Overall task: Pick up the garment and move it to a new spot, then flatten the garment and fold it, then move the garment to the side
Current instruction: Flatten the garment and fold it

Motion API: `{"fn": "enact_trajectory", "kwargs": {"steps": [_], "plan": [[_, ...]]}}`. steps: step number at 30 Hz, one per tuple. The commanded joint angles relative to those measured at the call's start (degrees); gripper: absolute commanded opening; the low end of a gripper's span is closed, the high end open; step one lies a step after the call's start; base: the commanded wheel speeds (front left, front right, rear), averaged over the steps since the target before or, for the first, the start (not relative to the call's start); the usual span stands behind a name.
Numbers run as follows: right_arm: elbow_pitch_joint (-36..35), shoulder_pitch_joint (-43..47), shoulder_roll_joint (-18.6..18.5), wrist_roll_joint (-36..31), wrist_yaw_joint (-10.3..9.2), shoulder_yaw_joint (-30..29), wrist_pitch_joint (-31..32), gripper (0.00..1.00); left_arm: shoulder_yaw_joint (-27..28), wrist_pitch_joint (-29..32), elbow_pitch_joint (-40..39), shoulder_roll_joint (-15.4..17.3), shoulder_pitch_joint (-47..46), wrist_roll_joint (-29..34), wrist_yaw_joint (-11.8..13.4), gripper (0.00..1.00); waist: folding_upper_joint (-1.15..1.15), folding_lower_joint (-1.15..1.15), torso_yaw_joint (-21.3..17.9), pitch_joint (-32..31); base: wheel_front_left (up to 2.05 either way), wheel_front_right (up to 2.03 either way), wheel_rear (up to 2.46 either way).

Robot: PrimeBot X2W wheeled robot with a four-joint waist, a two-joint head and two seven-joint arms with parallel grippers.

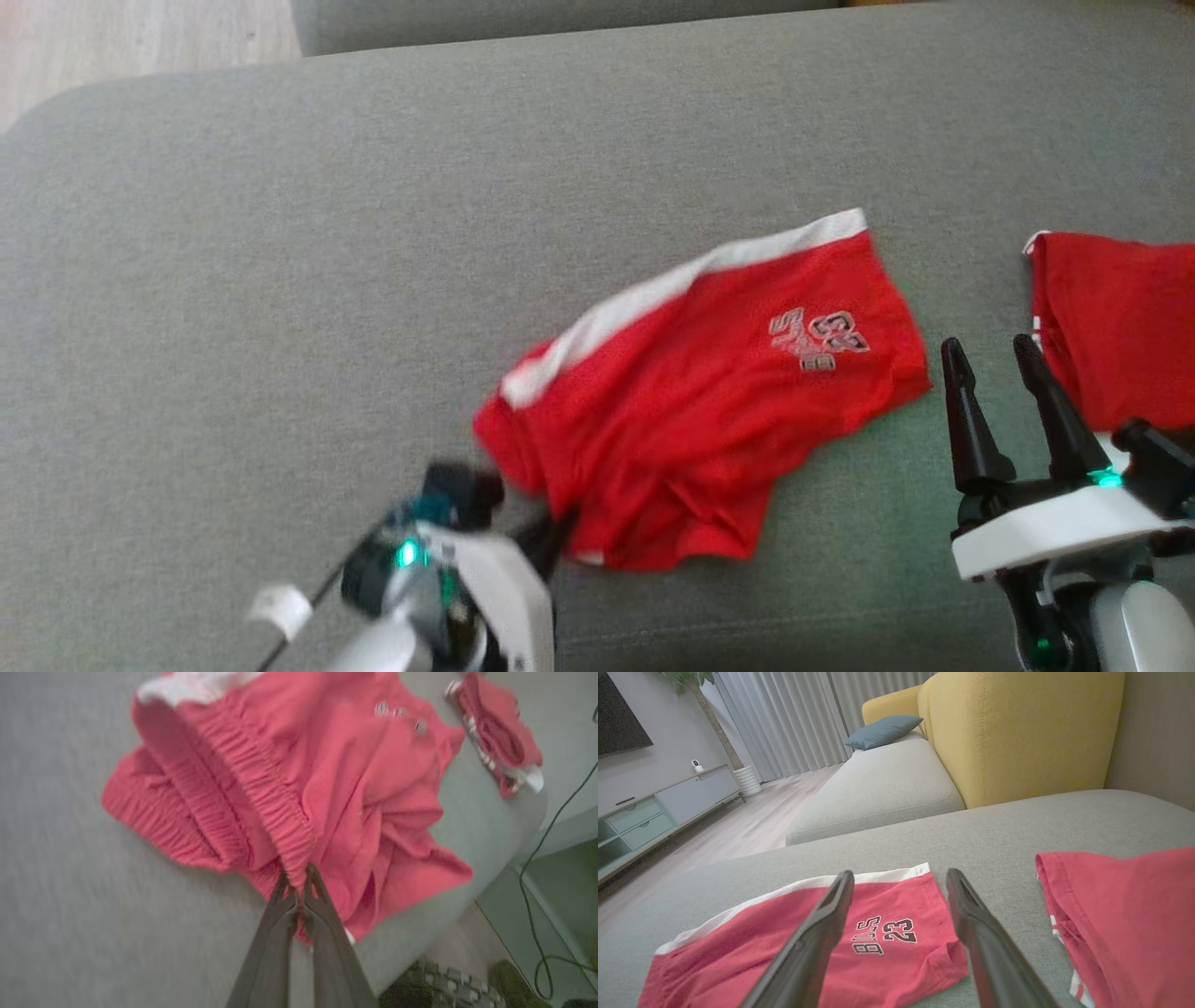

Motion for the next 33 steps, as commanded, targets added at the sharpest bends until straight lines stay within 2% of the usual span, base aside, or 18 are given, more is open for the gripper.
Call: {"fn": "enact_trajectory", "kwargs": {"steps": [1,8,9,10,18,22,27,33], "plan": [[-1.68,-1.21,-0.28,0.34,-0.04,0.79,0.16,1.0,0.99,1.55,-3.23,1.68,0.12,-0.37,0.6,0.0,0.0,0.0,0.27,-0.1,0.0,0.0,0.0],[-1.71,-1.24,-0.57,-0.24,-0.04,1.01,0.8,1.0,1.01,2.28,-4.03,2.3,3.65,-1.57,1.96,0.0,0.0,0.0,0.53,-0.15,0.0,0.0,0.0],[-1.76,-1.26,-0.75,-0.58,-0.04,1.03,0.95,1.0,1.07,1.82,-4.02,2.09,3.83,-1.5,2.28,0.33,0.0,0.0,0.49,-0.2,0.0,0.0,0.0],[-1.86,-1.27,-0.78,-0.57,-0.04,1.05,1.1,1.0,1.11,1.16,-4.08,1.8,4.0,-1.36,2.59,1.0,0.0,0.0,0.45,-0.24,0.0,0.0,0.0],[-3.45,-0.9,-1.99,-1.52,-0.04,0.63,2.93,1.0,4.12,-7.17,-6.25,0.24,5.3,0.53,7.3,1.0,0.0,0.0,0.67,-0.84,0.0,0.0,0.0],[-4.69,-0.64,-2.47,-2.29,-0.04,0.34,4.14,1.0,5.82,-9.67,-8.49,1.7,5.57,2.51,9.86,1.0,0.0,0.0,1.21,-1.36,0.0,0.0,0.0],[-6.22,-0.52,-2.91,-3.93,-0.04,-0.2,5.24,1.0,9.05,-16.75,-12.57,4.11,4.55,7.83,14.45,1.0,0.0,0.0,1.81,-2.2,0.0,0.0,0.0],[-7.99,0.06,-2.66,-4.64,-0.04,-0.19,6.39,1.0,13.24,-22.93,-16.06,6.43,3.37,11.67,18.11,1.0,0.0,0.0,2.22,-3.26,0.0,0.0,0.0]]}}
